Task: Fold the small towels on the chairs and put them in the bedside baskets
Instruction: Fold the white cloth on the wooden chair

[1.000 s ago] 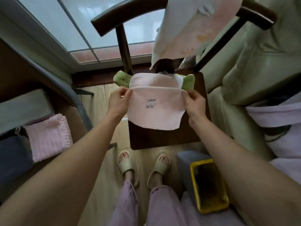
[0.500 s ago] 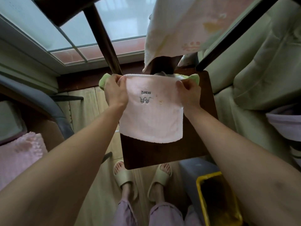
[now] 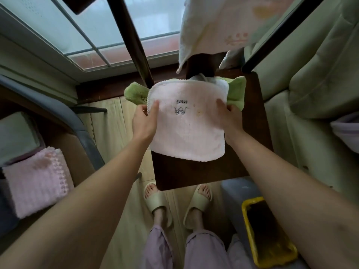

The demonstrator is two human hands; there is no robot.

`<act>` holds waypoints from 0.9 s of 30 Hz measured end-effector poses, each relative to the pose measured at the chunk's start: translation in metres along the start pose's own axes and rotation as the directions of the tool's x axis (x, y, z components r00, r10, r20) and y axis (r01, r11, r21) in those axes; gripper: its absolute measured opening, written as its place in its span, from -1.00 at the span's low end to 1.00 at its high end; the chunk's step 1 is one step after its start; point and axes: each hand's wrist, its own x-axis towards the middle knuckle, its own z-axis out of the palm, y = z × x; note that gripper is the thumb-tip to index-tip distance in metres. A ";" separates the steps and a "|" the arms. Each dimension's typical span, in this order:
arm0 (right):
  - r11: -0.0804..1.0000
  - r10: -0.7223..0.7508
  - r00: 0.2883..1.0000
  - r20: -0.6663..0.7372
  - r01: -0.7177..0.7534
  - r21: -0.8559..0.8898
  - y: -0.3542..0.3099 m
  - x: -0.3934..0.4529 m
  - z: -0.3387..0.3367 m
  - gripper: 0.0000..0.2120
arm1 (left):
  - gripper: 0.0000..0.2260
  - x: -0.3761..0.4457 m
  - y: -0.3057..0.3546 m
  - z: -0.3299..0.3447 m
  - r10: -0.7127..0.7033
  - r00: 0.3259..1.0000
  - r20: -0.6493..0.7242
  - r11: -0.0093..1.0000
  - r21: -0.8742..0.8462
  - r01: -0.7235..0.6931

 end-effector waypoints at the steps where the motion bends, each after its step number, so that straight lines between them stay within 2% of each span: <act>1: 1.000 0.007 1.000 0.011 -0.007 0.002 0.006 -0.004 -0.001 -0.64 | -0.62 -0.007 -0.006 0.001 0.011 1.000 0.017 1.000 0.012 -0.011; 3: 0.999 -0.030 0.999 0.040 0.031 -0.018 0.016 -0.012 -0.003 -0.72 | -0.63 -0.017 -0.015 0.003 0.061 0.998 0.022 0.998 0.029 -0.062; 7: 0.971 -0.224 0.975 0.001 0.223 -0.091 0.027 -0.022 -0.008 -0.85 | -0.76 -0.026 -0.020 0.004 0.244 0.966 -0.090 0.969 0.070 -0.238; 10: 0.898 -0.402 0.913 -0.066 0.380 -0.223 0.026 -0.034 -0.020 -0.85 | -0.83 -0.035 -0.015 0.009 0.435 0.897 -0.085 0.892 0.177 -0.416; 13: 0.842 -0.505 0.851 -0.141 0.450 -0.298 0.027 -0.041 -0.039 -0.84 | -0.81 -0.047 -0.006 0.022 0.559 0.826 -0.075 0.817 0.216 -0.534; 15: 0.847 -0.506 0.839 -0.199 0.440 -0.298 0.027 -0.038 -0.051 -0.82 | -0.80 -0.048 0.003 0.035 0.585 0.807 -0.083 0.802 0.207 -0.560; 17: 0.863 -0.485 0.850 -0.207 0.426 -0.271 0.024 -0.027 -0.056 -0.82 | -0.78 -0.043 0.013 0.048 0.536 0.836 -0.116 0.841 0.163 -0.516; 19: 0.903 -0.409 0.901 -0.143 0.378 -0.203 0.020 -0.015 -0.053 -0.82 | -0.72 -0.034 0.020 0.055 0.442 0.885 -0.143 0.895 0.133 -0.426; 20: 0.919 -0.371 0.923 -0.104 0.350 -0.181 0.021 -0.011 -0.050 -0.81 | -0.68 -0.030 0.020 0.057 0.427 0.891 -0.155 0.901 0.160 -0.403; 21: 0.917 -0.363 0.927 -0.093 0.338 -0.214 0.024 -0.008 -0.046 -0.77 | -0.65 -0.027 0.018 0.056 0.460 0.869 -0.181 0.879 0.228 -0.418; 23: 0.824 -0.467 0.875 -0.129 0.377 -0.423 0.038 -0.009 -0.039 -0.59 | -0.63 -0.030 0.010 0.055 0.618 0.755 -0.218 0.761 0.408 -0.505; 24: 0.747 -0.546 0.831 -0.110 0.423 -0.513 0.045 -0.014 -0.034 -0.53 | -0.64 -0.035 0.006 0.056 0.709 0.682 -0.180 0.669 0.479 -0.568; 26: 0.603 -0.647 0.758 0.083 0.576 -0.552 0.056 -0.021 -0.019 -0.47 | -0.63 -0.043 -0.005 0.062 0.847 0.530 0.042 0.418 0.565 -0.712; 27: 0.549 -0.659 0.727 0.191 0.639 -0.539 0.062 -0.021 -0.010 -0.46 | -0.61 -0.042 -0.012 0.066 0.861 0.478 0.175 0.295 0.593 -0.749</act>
